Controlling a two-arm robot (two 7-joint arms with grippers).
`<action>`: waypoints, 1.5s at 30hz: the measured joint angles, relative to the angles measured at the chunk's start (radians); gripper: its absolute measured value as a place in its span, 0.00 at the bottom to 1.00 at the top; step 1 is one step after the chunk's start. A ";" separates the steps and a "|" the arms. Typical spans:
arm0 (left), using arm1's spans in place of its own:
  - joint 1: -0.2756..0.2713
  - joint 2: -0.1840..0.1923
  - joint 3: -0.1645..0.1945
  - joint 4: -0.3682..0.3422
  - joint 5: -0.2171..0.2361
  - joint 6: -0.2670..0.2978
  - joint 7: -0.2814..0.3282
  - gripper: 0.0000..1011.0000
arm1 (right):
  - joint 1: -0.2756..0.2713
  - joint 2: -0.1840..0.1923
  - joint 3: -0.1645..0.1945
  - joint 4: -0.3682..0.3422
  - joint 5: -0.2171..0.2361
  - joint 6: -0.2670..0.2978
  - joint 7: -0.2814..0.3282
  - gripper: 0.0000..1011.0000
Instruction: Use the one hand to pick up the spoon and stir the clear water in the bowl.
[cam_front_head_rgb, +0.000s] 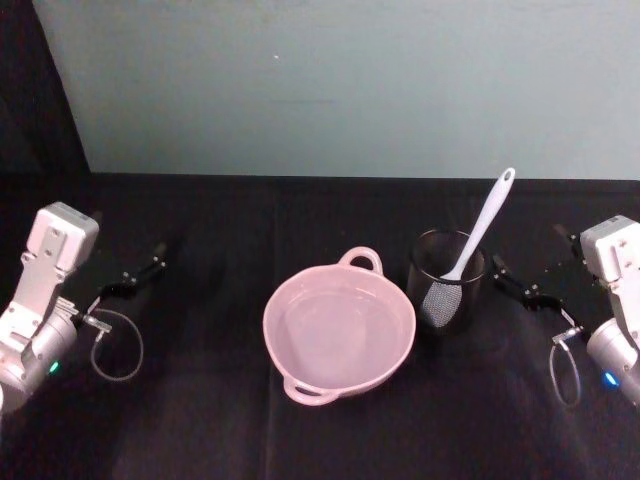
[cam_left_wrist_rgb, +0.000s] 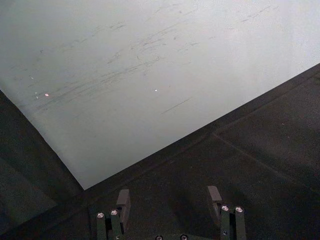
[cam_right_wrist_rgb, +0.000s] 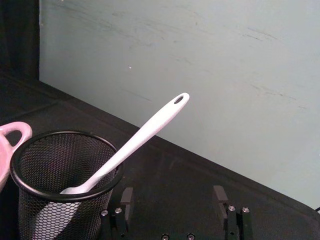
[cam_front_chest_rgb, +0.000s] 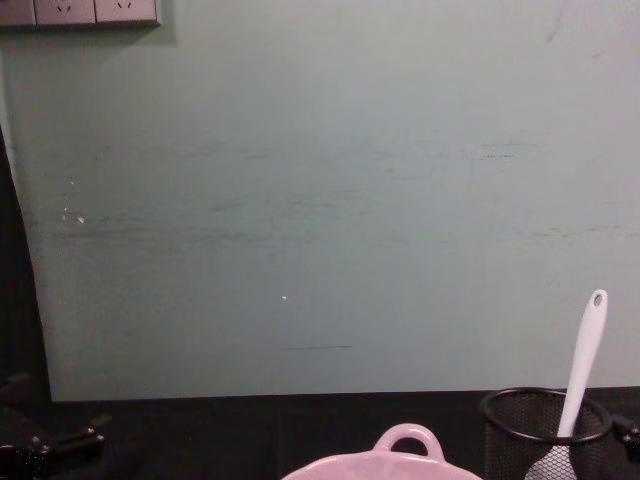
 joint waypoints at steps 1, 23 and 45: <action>0.000 0.000 0.000 0.000 0.000 0.000 0.000 0.99 | 0.000 0.000 0.000 0.000 0.000 0.000 0.000 0.99; 0.000 0.000 0.000 0.000 0.000 0.000 0.000 0.99 | -0.052 0.012 0.052 -0.035 0.030 -0.012 0.001 0.99; 0.000 0.000 0.000 0.000 0.000 0.000 0.000 0.99 | -0.116 -0.078 0.261 -0.132 0.584 0.169 0.286 0.99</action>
